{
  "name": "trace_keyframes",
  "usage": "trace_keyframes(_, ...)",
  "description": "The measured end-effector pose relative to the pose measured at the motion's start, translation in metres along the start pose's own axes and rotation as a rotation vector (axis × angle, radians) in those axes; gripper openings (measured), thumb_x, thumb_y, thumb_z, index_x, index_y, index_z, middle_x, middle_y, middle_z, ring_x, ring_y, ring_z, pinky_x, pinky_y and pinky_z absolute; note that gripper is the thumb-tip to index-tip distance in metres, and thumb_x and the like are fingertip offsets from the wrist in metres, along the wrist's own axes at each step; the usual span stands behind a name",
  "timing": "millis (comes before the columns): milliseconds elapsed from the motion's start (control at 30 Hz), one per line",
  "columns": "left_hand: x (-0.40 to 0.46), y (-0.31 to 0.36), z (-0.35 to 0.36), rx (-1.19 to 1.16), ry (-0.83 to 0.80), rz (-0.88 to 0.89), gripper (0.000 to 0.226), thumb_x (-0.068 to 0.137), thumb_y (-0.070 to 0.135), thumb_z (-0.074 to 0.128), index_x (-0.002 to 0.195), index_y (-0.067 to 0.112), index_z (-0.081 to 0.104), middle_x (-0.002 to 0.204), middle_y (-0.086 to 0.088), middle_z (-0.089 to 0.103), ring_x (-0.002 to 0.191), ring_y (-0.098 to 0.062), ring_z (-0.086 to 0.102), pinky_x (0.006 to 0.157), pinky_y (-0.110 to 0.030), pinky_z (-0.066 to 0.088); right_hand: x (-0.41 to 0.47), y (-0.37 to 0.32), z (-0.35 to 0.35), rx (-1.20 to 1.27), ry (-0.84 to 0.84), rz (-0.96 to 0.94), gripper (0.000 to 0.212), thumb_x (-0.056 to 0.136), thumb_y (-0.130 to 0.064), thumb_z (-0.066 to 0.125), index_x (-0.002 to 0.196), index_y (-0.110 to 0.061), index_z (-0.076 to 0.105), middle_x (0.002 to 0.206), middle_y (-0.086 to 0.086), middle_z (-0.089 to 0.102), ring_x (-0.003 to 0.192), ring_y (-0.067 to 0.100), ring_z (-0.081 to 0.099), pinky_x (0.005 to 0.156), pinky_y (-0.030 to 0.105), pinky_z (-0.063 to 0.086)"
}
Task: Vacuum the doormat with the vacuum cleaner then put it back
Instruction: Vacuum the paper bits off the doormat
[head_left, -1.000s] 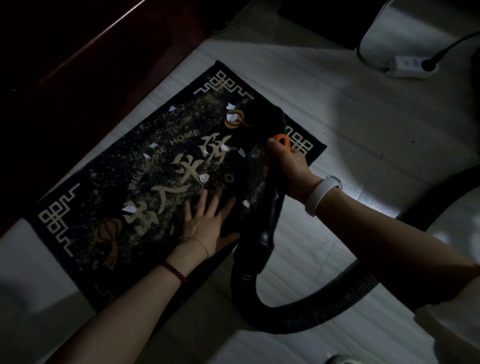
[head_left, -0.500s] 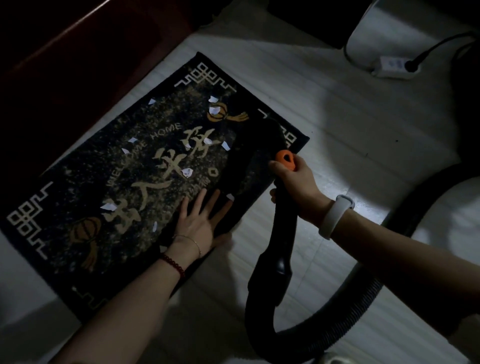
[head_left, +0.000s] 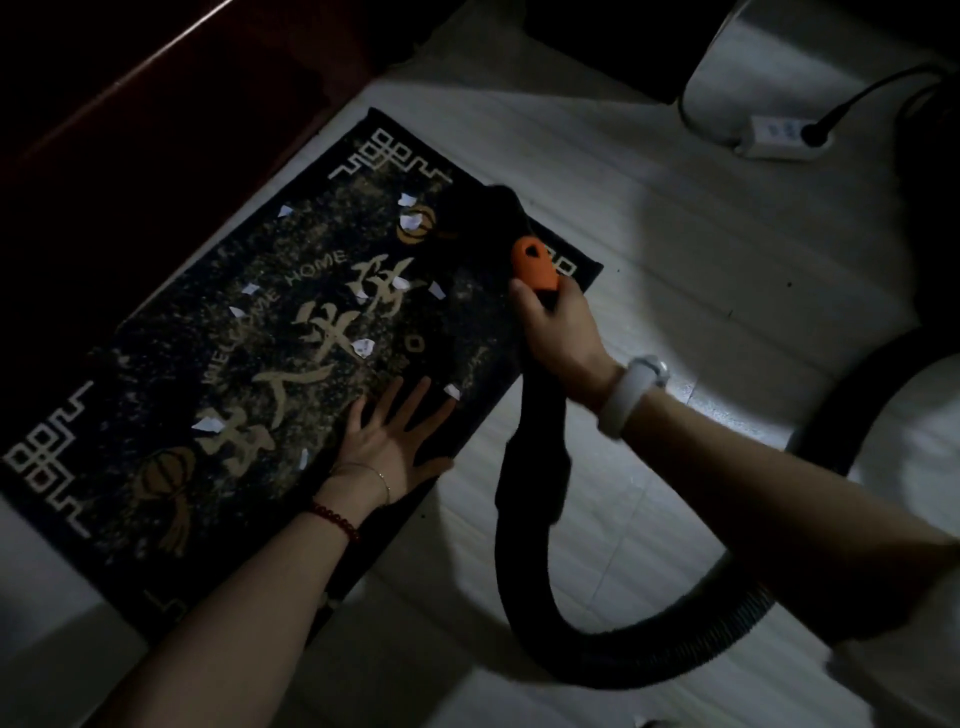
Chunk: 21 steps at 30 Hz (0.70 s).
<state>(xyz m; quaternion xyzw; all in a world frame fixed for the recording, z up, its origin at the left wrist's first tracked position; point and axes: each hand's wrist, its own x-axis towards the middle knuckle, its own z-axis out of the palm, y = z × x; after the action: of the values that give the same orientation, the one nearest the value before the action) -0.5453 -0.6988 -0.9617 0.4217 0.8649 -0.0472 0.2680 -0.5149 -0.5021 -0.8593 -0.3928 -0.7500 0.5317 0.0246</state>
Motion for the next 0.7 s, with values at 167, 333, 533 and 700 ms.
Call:
trace_keyframes(167,-0.001,-0.003,-0.004,0.007,-0.031,-0.013,0.097,0.05,0.083,-0.02,0.14,0.047,-0.016,0.155,0.01,-0.019,0.144,-0.02,-0.014,0.113,-0.045,0.0,0.024,-0.01,0.008,-0.167,-0.041,-0.036,0.043,0.096,-0.034,0.043,0.126,-0.003,0.037,0.104,0.012,0.055,0.086,0.026,0.056,0.07,0.032,0.043)
trace_keyframes(333,0.001,0.002,-0.009,0.068,-0.049,-0.059,0.066,0.089,0.066,0.024,0.144,0.045,-0.006,0.154,0.009,-0.022,0.143,-0.018,-0.016,0.114,-0.044,0.0,-0.006,0.026,-0.023,-0.044,-0.083,0.058,0.04,0.095,-0.034,0.045,0.124,-0.009,0.033,0.081,0.005,0.053,0.051,0.019,0.059,0.042,0.027,0.052)
trace_keyframes(533,0.0,0.004,-0.01,0.067,-0.058,-0.078,0.067,0.089,0.065,0.025,0.143,0.045,-0.009,0.154,0.01,-0.021,0.143,-0.018,-0.015,0.115,-0.044,0.0,-0.028,0.045,-0.046,-0.066,-0.065,0.075,0.04,0.095,-0.032,0.045,0.126,-0.009,0.033,0.079,0.005,0.051,0.049,0.017,0.057,0.036,0.02,0.046)
trace_keyframes(700,0.0,0.006,-0.011,0.091,-0.058,-0.092,0.067,0.089,0.067,0.022,0.143,0.044,-0.01,0.155,0.01,-0.02,0.144,-0.018,-0.013,0.116,-0.042,0.002,-0.014,0.041,-0.066,-0.227,-0.094,-0.002,0.041,0.095,-0.033,0.046,0.124,-0.008,0.035,0.086,0.012,0.056,0.048,0.017,0.057,0.034,0.019,0.043)
